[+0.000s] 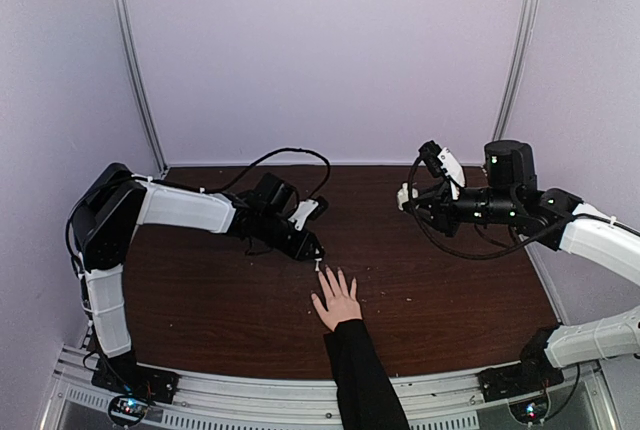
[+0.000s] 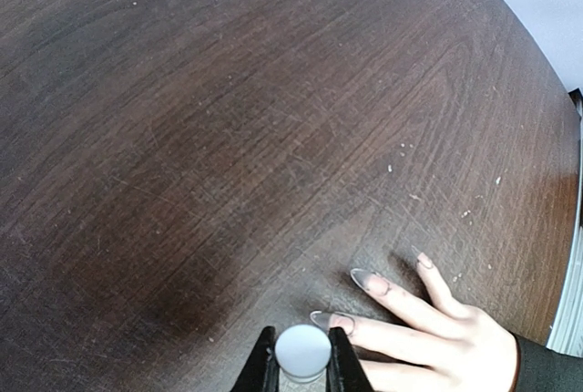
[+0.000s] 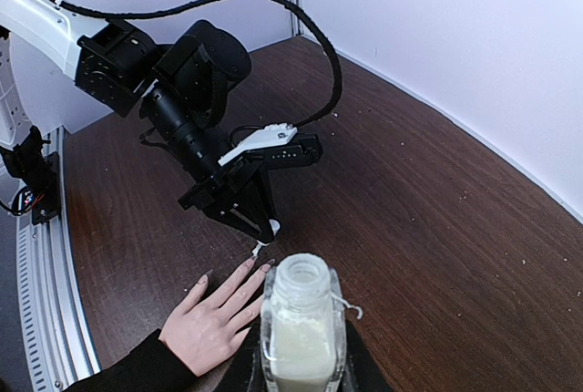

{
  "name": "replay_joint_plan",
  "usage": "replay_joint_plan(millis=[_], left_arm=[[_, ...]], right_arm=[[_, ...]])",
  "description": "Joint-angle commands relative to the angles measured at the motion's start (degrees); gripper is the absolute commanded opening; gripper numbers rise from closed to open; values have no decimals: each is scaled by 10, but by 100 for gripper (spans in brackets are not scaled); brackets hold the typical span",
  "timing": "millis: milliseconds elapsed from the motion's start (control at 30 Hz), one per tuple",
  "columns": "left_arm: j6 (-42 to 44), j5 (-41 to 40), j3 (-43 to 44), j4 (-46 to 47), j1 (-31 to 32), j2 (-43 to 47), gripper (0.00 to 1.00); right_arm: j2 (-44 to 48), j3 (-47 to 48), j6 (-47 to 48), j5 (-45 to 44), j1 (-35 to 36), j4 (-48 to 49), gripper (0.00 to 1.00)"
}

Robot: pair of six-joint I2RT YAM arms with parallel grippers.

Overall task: Paint the nails
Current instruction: Paint the nail with the hand.

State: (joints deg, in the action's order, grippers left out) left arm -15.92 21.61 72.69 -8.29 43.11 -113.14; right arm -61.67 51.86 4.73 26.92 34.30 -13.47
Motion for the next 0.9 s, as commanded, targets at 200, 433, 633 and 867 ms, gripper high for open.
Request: replay_joint_plan(millis=[200,433,633,867], left_arm=[[14,48,-7,38,-5,32,0],[11,60,-8,46,-5,29,0],[11,62,-5,32,-4,20,0],[12,62,-8,27,-2,17,0]], right_arm=[[12,-7,2,-9,-3,12,0],[13,-6,1,-9,-3,11,0],[13,-7,1,-9,-4,13,0],[13,-6,0,-7,-3,13,0]])
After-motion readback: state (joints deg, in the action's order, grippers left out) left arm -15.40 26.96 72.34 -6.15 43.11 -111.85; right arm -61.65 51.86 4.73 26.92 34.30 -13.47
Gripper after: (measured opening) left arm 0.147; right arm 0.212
